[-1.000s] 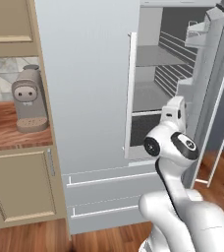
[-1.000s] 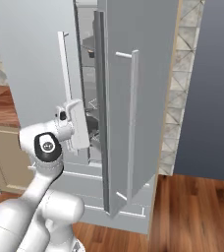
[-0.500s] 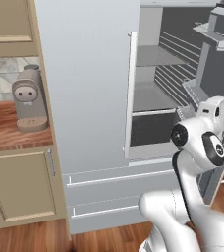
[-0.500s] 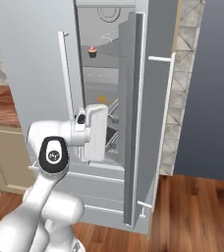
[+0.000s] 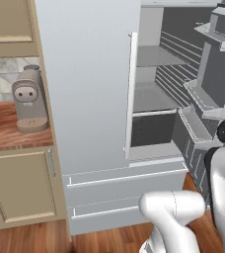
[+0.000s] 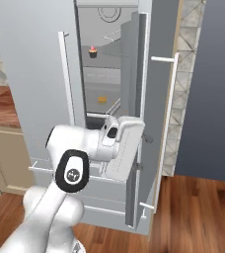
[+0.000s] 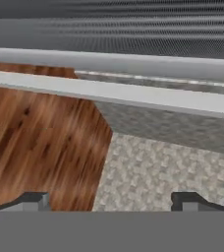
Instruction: Take the cupcake and cake from the fridge and place them on the empty tray on the dining counter.
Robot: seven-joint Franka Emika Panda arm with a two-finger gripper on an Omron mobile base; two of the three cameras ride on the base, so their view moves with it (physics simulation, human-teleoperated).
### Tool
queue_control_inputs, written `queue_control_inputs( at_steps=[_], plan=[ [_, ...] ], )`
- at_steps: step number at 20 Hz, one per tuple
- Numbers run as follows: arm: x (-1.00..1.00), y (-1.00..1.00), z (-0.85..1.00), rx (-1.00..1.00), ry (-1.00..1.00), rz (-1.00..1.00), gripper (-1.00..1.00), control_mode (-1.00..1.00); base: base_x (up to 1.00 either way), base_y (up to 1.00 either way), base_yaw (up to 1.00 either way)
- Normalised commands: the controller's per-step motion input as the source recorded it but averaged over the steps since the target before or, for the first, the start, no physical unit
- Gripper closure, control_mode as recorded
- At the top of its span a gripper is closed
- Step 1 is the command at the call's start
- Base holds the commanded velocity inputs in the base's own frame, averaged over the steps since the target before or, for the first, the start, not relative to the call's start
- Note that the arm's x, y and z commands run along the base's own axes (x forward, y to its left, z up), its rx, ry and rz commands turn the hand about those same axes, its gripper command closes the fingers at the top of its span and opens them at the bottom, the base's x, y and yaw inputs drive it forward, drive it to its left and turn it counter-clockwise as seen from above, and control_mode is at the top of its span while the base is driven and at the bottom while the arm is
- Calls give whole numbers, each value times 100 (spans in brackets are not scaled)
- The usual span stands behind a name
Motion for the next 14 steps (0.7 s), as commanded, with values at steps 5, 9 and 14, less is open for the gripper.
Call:
queue_control_inputs(
  at_steps=[5, 9, 14],
  plan=[
    [-72, 55, 66, -7, -24, 26, -100, -100, 0, 0, 0],
    [-43, 79, 68, 1, -31, 10, -100, -100, 0, 0, 0],
    [-16, 93, 24, 21, -43, -9, -100, -100, 0, 0, 0]
  ],
)
